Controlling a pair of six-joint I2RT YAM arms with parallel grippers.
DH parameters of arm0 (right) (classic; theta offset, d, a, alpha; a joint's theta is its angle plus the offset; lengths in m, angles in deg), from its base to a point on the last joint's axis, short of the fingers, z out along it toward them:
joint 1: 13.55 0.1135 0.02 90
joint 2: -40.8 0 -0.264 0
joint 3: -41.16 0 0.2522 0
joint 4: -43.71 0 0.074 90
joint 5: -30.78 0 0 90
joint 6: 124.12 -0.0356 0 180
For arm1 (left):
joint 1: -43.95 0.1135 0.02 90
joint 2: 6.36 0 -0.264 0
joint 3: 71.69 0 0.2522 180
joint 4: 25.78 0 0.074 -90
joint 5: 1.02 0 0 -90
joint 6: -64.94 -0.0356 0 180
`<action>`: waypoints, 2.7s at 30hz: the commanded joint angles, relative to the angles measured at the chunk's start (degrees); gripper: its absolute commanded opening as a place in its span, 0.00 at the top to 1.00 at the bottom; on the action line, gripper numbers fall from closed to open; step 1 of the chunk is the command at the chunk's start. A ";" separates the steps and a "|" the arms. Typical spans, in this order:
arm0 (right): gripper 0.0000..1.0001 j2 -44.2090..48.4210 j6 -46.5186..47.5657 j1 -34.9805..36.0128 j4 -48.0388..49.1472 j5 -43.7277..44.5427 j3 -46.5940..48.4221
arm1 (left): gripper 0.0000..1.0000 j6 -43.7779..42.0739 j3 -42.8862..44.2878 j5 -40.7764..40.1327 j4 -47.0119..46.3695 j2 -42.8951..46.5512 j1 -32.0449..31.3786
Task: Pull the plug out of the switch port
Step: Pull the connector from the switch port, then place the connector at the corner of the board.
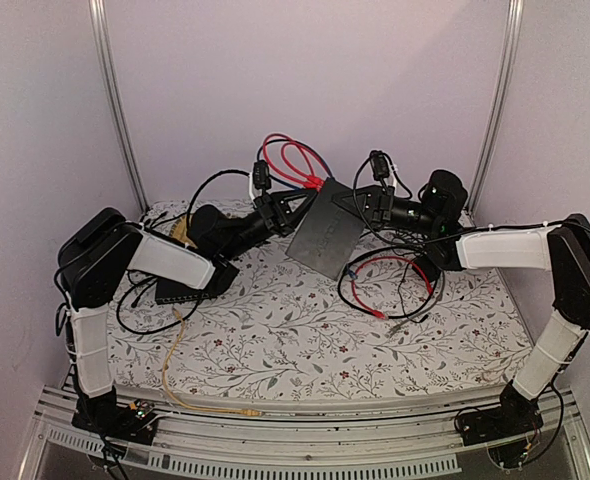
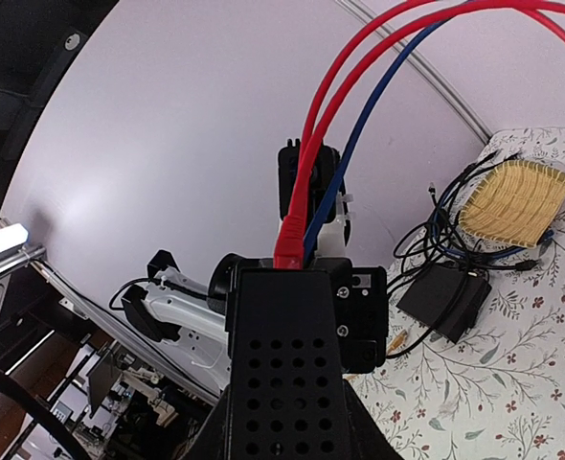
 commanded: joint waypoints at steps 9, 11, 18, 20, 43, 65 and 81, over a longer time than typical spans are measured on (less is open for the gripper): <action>0.99 4.12 3.27 0.19 -1.66 1.15 1.88 | 1.00 -6.94 -4.11 -7.96 1.07 7.36 -2.07; 0.99 4.49 4.36 0.18 -2.78 1.25 2.07 | 1.00 -10.11 -4.46 -8.98 3.58 8.93 -2.35; 0.99 5.11 4.58 -0.76 -3.14 0.10 1.67 | 1.00 -13.78 -3.73 -7.85 5.94 10.68 -1.82; 0.99 5.33 4.33 -1.08 -2.81 -0.19 1.50 | 1.00 -13.69 -3.84 -7.55 5.42 10.75 -1.53; 0.99 7.08 1.72 -3.65 0.91 -1.17 -0.60 | 1.00 -10.29 -2.90 -3.09 3.76 10.31 1.10; 0.99 16.01 2.19 -7.38 0.93 -0.16 -6.90 | 1.00 -7.12 -0.72 -4.17 6.66 1.29 6.79; 0.99 24.73 2.54 -9.19 -1.33 -1.10 -16.60 | 1.00 -6.01 12.73 -11.66 13.46 -7.42 9.30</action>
